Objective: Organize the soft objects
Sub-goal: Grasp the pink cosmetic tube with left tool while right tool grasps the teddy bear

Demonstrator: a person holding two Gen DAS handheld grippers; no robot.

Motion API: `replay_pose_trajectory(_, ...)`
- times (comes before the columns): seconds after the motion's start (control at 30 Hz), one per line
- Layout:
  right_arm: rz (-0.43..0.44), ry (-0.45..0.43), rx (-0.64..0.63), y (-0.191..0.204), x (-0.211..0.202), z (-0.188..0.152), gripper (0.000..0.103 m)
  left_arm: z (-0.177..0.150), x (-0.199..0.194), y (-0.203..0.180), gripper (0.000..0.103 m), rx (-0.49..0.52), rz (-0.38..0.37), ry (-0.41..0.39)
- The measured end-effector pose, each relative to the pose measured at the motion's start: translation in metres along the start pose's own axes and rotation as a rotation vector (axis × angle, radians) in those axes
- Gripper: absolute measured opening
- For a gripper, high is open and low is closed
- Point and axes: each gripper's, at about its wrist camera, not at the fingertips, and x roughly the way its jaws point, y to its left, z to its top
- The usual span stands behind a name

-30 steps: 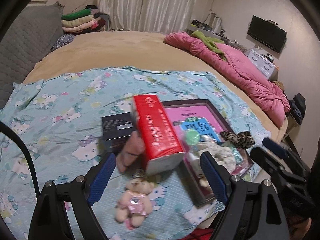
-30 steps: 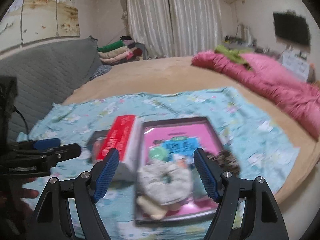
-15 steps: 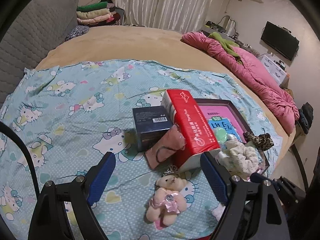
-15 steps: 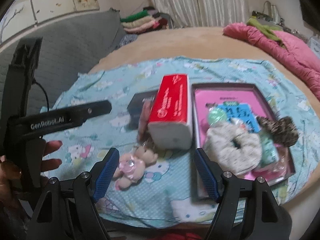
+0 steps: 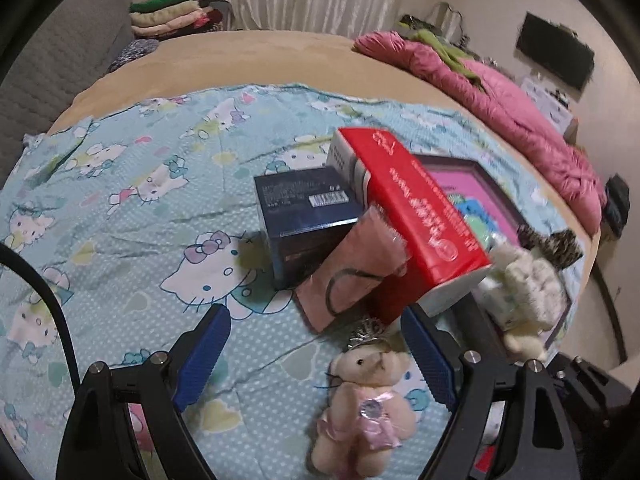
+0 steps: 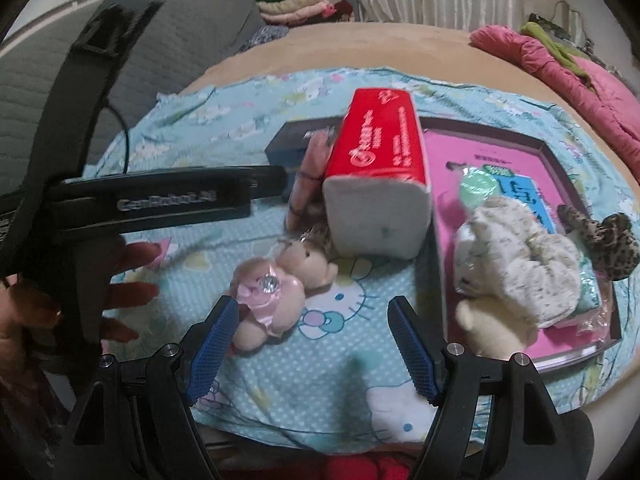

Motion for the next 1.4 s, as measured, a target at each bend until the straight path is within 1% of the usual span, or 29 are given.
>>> replay_pose_trajectory(0.23, -0.003, 0.036, -0.001, 0.001, 0.018, -0.001, 0.078, 0.004, 0.025, 0.001, 0.087, 0.019, 0.003, 0.029)
replay_pose_trajectory(0.33, 0.001, 0.055, 0.023, 0.000, 0.026, -0.001, 0.078, 0.006, 0.031, 0.001, 0.087, 0.029, 0.003, 0.030)
replay_pose_trajectory(0.47, 0.013, 0.078, 0.056, 0.000, 0.038, 0.000, 0.078, 0.008, 0.036, -0.001, 0.085, 0.051, -0.020, 0.024)
replay_pose_trajectory(0.53, 0.023, 0.090, 0.074, 0.001, 0.045, 0.001, 0.078, 0.009, 0.039, -0.001, 0.079, 0.062, -0.033, 0.022)
replay_pose_trajectory(0.67, 0.029, 0.106, 0.105, 0.000, 0.060, 0.002, 0.078, 0.009, 0.044, -0.002, 0.073, 0.085, -0.053, 0.025)
replay_pose_trajectory(0.73, 0.033, 0.122, 0.127, -0.001, 0.066, 0.002, 0.078, 0.010, 0.049, -0.002, 0.069, 0.098, -0.058, 0.035)
replay_pose_trajectory(0.8, 0.032, 0.130, 0.140, -0.001, 0.073, 0.002, 0.078, 0.010, 0.051, -0.001, 0.066, 0.098, -0.074, 0.038)
replay_pose_trajectory(0.9, 0.031, 0.124, 0.138, 0.001, 0.079, 0.006, 0.078, 0.011, 0.055, 0.001, 0.058, 0.085, -0.105, 0.045)
replay_pose_trajectory(0.97, 0.027, 0.120, 0.125, 0.005, 0.084, 0.009, 0.078, 0.011, 0.057, 0.002, 0.054, 0.079, -0.120, 0.045)
replay_pose_trajectory(1.03, 0.032, 0.110, 0.122, 0.008, 0.087, 0.010, 0.078, 0.011, 0.056, 0.002, 0.046, 0.083, -0.129, 0.040)
replay_pose_trajectory(1.07, 0.037, 0.102, 0.126, 0.009, 0.088, 0.011, 0.078, 0.012, 0.056, 0.002, 0.044, 0.092, -0.126, 0.036)
replay_pose_trajectory(1.1, 0.045, 0.096, 0.133, 0.008, 0.089, 0.011, 0.078, 0.012, 0.057, 0.003, 0.039, 0.093, -0.128, 0.037)
replay_pose_trajectory(1.13, 0.062, 0.090, 0.143, 0.007, 0.091, 0.011, 0.079, 0.012, 0.057, 0.004, 0.032, 0.093, -0.132, 0.041)
replay_pose_trajectory(1.2, 0.077, 0.081, 0.144, 0.007, 0.092, 0.011, 0.078, 0.012, 0.060, 0.006, 0.031, 0.085, -0.148, 0.054)
replay_pose_trajectory(1.27, 0.102, 0.067, 0.113, 0.013, 0.092, 0.012, 0.069, 0.011, 0.060, 0.007, 0.029, 0.088, -0.152, 0.052)
replay_pose_trajectory(1.33, 0.127, 0.065, 0.078, 0.020, 0.094, 0.014, 0.043, 0.011, 0.061, 0.007, 0.028, 0.093, -0.151, 0.053)
replay_pose_trajectory(1.37, 0.129, 0.069, 0.055, 0.024, 0.094, 0.014, 0.038, 0.011, 0.061, 0.009, 0.028, 0.079, -0.156, 0.053)
replay_pose_trajectory(1.4, 0.122, 0.064, 0.040, 0.026, 0.094, 0.013, 0.038, 0.011, 0.061, 0.011, 0.028, 0.067, -0.165, 0.052)
